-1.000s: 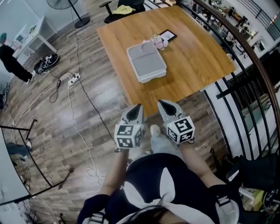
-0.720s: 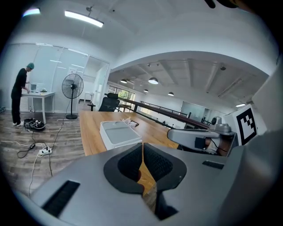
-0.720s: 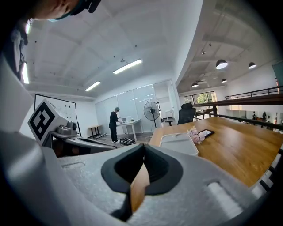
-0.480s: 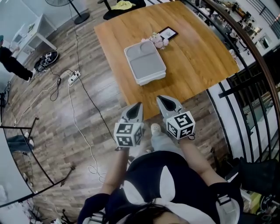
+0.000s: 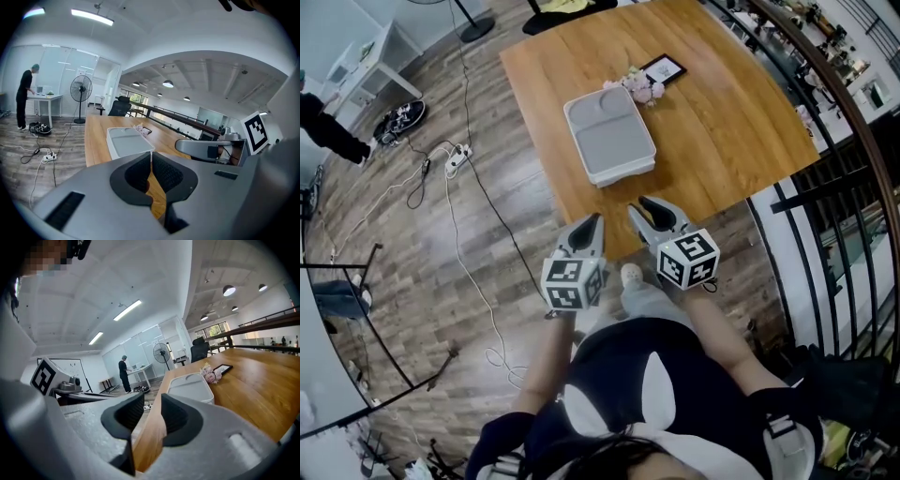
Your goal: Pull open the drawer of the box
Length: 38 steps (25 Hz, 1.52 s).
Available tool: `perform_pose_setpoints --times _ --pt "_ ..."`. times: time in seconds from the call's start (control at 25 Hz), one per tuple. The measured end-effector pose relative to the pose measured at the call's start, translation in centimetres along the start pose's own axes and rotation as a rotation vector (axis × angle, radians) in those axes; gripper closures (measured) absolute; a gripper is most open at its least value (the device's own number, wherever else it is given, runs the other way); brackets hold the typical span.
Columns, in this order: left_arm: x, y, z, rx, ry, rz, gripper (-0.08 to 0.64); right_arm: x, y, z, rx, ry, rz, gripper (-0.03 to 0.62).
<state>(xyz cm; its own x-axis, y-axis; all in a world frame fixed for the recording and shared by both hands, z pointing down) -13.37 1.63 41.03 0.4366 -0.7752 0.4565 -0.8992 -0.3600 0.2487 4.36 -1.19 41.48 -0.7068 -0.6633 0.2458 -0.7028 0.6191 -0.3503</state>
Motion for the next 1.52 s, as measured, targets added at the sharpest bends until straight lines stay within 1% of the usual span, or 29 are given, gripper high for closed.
perform_pose_setpoints --times 0.2,0.6,0.8,1.24,1.52 --pt "1.6 0.5 0.6 -0.01 0.009 0.021 0.534 1.4 -1.8 0.3 0.055 0.023 0.033 0.449" --pt "4.2 1.2 0.4 -0.035 0.002 0.076 0.534 3.8 -5.4 -0.7 0.135 0.072 0.068 0.434" --pt "5.0 1.6 -0.1 -0.036 0.026 0.076 0.534 4.9 -6.6 -1.5 0.183 0.086 0.061 0.434" --pt "7.4 2.9 0.6 -0.045 0.055 0.073 0.533 7.3 -8.8 -2.8 0.295 0.122 0.043 0.433" --pt "8.5 3.8 0.4 -0.055 0.083 0.072 0.534 8.9 -10.3 -4.4 0.406 0.156 0.049 0.396"
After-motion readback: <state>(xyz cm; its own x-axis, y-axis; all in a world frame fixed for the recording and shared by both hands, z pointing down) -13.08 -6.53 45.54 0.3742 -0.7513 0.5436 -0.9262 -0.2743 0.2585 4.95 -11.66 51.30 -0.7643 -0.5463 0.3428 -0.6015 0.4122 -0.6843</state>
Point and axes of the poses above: the fingertips, and each gripper's own axes: x forward along the fingers, y to its left, z out of its top, the point moved 9 cm from there along -x, backward along the fingers, and after that the axes turned 3 degrees about z, right-handed, at the moved point
